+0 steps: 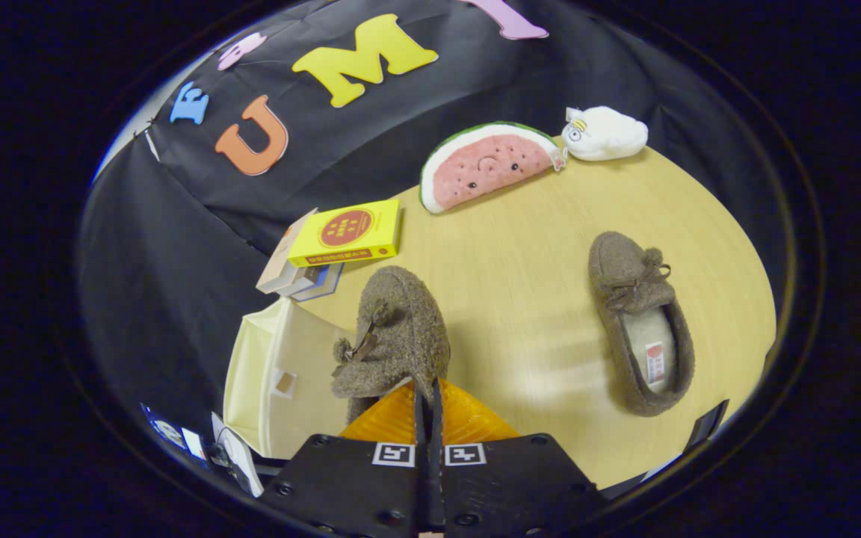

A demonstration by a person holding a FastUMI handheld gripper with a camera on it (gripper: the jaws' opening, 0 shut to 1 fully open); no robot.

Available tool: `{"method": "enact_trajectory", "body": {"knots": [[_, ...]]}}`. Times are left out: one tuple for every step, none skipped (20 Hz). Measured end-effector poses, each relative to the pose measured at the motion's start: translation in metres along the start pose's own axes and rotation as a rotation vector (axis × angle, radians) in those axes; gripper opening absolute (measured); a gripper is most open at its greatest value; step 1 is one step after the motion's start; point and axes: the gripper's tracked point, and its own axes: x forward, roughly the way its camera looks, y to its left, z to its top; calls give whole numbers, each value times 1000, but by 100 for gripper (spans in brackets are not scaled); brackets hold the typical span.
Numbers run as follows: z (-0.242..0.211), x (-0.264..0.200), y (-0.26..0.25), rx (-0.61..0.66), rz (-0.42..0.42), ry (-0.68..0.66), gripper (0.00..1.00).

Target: Open the storage box then place both shoes into the box .Put the left shoe in first, then the right shoe, with the right side of both shoes facing outward in a uniform manner.

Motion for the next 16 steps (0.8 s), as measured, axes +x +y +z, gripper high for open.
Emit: {"method": "enact_trajectory", "body": {"knots": [[5, -7, 15, -9, 10, -17, 0], [9, -14, 32, -16, 22, -33, 0], [12, -18, 50, -20, 37, -47, 0], [14, -21, 69, -21, 57, -53, 0], [16, -23, 88, -16, 76, -62, 0], [18, -23, 108, -14, 95, -72, 0], [20, -24, 127, -13, 110, -80, 0], [19, -22, 145, -9, 125, -85, 0], [16, -17, 165, -7, 140, -86, 0], [13, -10, 182, -8, 153, -81, 0], [6, -2, 198, -7, 164, -67, 0], [-1, 6, 212, -1, 170, -50, 0], [-8, 13, 226, 8, 177, -40, 0], [-13, 21, 238, 16, 185, -37, 0], [-19, 28, 250, 28, 196, -34, 0], [-26, 37, 260, 46, 207, -28, 0]]}}
